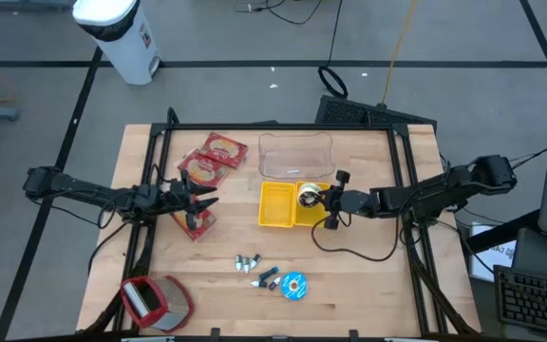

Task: Pick & Place Food Item
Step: Put the black donut into the right yellow bin

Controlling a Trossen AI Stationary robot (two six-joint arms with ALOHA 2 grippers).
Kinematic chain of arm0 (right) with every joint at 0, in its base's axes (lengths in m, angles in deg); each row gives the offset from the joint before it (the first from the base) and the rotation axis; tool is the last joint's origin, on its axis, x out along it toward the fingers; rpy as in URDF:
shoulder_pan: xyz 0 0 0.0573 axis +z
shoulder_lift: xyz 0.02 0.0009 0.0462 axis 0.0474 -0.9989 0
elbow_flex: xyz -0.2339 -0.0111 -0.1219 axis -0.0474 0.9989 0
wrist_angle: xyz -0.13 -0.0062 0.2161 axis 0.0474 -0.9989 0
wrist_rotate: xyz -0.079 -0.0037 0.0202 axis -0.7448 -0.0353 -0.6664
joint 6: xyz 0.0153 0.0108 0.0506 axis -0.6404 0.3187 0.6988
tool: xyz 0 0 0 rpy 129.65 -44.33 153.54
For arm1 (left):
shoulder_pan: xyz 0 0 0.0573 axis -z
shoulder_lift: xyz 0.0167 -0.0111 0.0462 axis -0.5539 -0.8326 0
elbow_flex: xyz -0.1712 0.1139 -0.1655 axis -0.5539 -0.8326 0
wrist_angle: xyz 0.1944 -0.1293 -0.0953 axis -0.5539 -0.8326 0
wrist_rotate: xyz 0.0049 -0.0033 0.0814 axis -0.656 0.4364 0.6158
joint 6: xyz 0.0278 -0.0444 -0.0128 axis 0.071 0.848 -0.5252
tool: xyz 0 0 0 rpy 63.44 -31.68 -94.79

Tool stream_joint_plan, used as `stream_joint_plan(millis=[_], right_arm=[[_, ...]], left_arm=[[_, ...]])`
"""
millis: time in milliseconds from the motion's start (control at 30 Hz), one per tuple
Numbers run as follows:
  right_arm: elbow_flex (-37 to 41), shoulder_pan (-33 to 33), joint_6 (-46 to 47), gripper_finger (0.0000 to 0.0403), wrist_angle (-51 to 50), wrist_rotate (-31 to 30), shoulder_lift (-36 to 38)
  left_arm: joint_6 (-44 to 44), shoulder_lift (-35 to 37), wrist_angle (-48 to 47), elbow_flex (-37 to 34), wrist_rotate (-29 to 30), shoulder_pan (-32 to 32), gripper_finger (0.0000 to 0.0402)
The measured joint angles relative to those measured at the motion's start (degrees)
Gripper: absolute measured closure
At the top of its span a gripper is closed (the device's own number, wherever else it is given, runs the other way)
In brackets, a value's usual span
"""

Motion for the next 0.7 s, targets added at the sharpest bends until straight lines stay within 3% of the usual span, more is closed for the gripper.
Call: stream_joint_plan(millis=[200, 700], right_arm=[[-0.02, 0.09, 3.39, 0.0358, -1.05, 4.22, -0.16], [-0.04, -0.04, 2.19, 0.0358, -0.32, 2.53, -4.79]], left_arm=[[0.00, -0.01, -0.02, 0.00, 0.00, 0.02, 0.0249], [0.00, -0.02, -0.02, -0.02, 0.00, 0.01, 0.0249]])
